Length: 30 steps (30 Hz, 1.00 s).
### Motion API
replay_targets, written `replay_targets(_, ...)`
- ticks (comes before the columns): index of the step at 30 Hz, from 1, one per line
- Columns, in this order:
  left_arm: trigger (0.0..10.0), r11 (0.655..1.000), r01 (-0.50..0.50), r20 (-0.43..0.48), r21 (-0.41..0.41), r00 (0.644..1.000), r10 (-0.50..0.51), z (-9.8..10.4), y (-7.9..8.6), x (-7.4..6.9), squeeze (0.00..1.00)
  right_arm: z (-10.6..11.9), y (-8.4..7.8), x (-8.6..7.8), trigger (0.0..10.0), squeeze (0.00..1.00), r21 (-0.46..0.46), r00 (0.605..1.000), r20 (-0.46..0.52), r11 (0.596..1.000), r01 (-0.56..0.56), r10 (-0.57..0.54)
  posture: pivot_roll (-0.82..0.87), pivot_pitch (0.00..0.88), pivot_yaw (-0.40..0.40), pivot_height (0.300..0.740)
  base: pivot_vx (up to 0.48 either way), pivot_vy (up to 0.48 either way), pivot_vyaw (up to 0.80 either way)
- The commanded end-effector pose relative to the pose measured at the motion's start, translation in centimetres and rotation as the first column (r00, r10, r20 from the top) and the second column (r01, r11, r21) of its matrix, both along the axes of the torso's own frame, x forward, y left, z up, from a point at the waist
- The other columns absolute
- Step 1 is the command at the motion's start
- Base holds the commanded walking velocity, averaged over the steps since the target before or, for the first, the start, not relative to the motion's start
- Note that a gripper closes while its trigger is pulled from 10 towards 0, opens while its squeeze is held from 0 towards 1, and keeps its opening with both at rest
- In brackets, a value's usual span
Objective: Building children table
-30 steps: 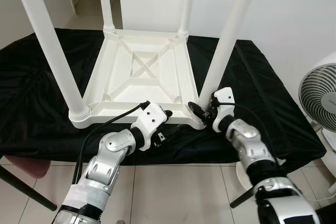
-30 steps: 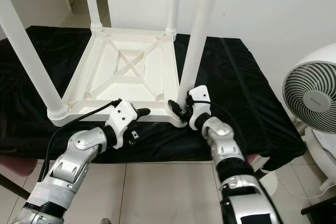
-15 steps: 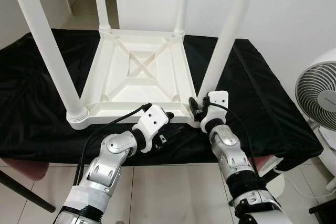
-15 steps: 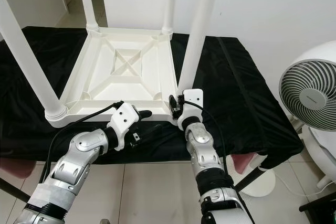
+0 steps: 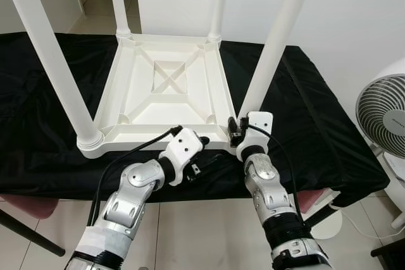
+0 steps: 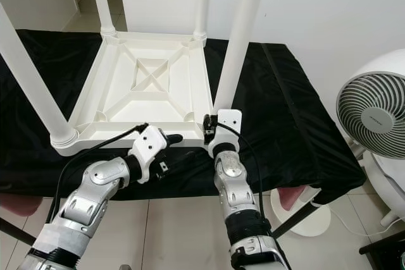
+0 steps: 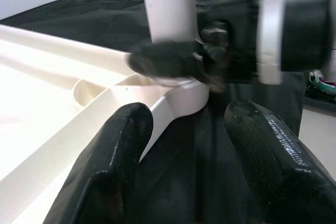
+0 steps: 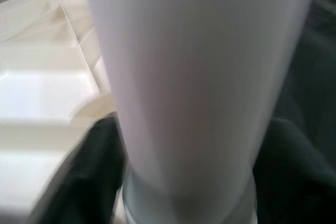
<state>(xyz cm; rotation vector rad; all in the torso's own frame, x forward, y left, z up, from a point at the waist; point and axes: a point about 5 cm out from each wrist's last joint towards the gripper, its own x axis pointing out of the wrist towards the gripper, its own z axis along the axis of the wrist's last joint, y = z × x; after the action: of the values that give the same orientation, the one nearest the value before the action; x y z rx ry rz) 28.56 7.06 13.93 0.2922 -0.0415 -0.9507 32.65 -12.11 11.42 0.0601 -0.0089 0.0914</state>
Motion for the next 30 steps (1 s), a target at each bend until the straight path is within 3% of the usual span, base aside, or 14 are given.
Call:
replay_targets(1, 10.0, 0.999, -0.045, 0.003, -0.001, 0.999, 0.045, -0.1, 0.1, 0.1, 0.00, -0.7, -1.0, -0.4, 10.0, 1.00, 0.014, 1.000, -0.028, 1.000, -0.008, 0.008, 0.10, 0.000, -0.038, 0.740, 0.000, 0.000, 0.00)
replay_targets(6, 10.0, 0.999, -0.046, 0.002, 0.000, 0.999, 0.046, -0.1, 0.2, 0.1, 0.00, -0.4, -1.4, -0.5, 10.0, 1.00, 0.017, 0.999, -0.014, 0.999, -0.043, 0.044, 0.10, 0.000, -0.037, 0.740, 0.000, 0.000, 0.00)
replay_targets(10, 10.0, 0.999, -0.041, 0.000, -0.001, 0.999, 0.041, -0.1, 0.1, 0.1, 0.00, 0.0, -1.5, -1.3, 10.0, 1.00, -0.054, 0.963, 0.021, 0.962, -0.268, 0.269, 0.10, 0.000, -0.032, 0.740, 0.000, 0.000, 0.00)
replay_targets(12, 10.0, 0.999, -0.041, 0.000, -0.001, 0.999, 0.041, -0.1, 0.1, 0.1, 0.00, 0.0, -1.5, -1.3, 10.0, 1.00, -0.054, 0.963, 0.021, 0.962, -0.268, 0.269, 0.10, 0.000, -0.032, 0.740, 0.000, 0.000, 0.00)
replay_targets(15, 10.0, 0.999, -0.035, -0.001, -0.001, 0.999, 0.035, -0.1, 0.0, 0.0, 0.00, 0.4, -3.4, -1.1, 10.0, 1.00, -0.095, 0.949, 0.009, 0.945, -0.313, 0.315, 0.10, 0.000, -0.031, 0.740, 0.000, 0.000, 0.00)
replay_targets(16, 10.0, 0.999, -0.036, -0.002, 0.001, 0.999, 0.036, -0.2, 0.0, 0.0, 0.00, 0.7, -4.5, -0.8, 10.0, 0.00, -0.138, 0.950, 0.011, 0.942, -0.308, 0.312, 0.10, 0.000, -0.033, 0.740, 0.000, 0.000, 0.00)
replay_targets(24, 10.0, 0.999, -0.045, -0.001, 0.001, 0.999, 0.045, -0.1, 0.1, 0.1, 0.00, 1.6, -6.3, 0.4, 10.0, 0.00, -0.220, 0.947, 0.008, 0.924, -0.312, 0.322, 0.11, 0.000, -0.037, 0.740, 0.000, 0.000, 0.00)
replay_targets(30, 10.0, 0.998, -0.057, -0.004, -0.001, 0.998, 0.057, -0.2, 0.3, -0.1, 0.00, 1.8, -4.6, 1.9, 10.0, 0.00, -0.265, 0.902, -0.041, 0.866, -0.425, 0.430, 0.13, 0.000, -0.042, 0.740, 0.000, 0.000, 0.00)
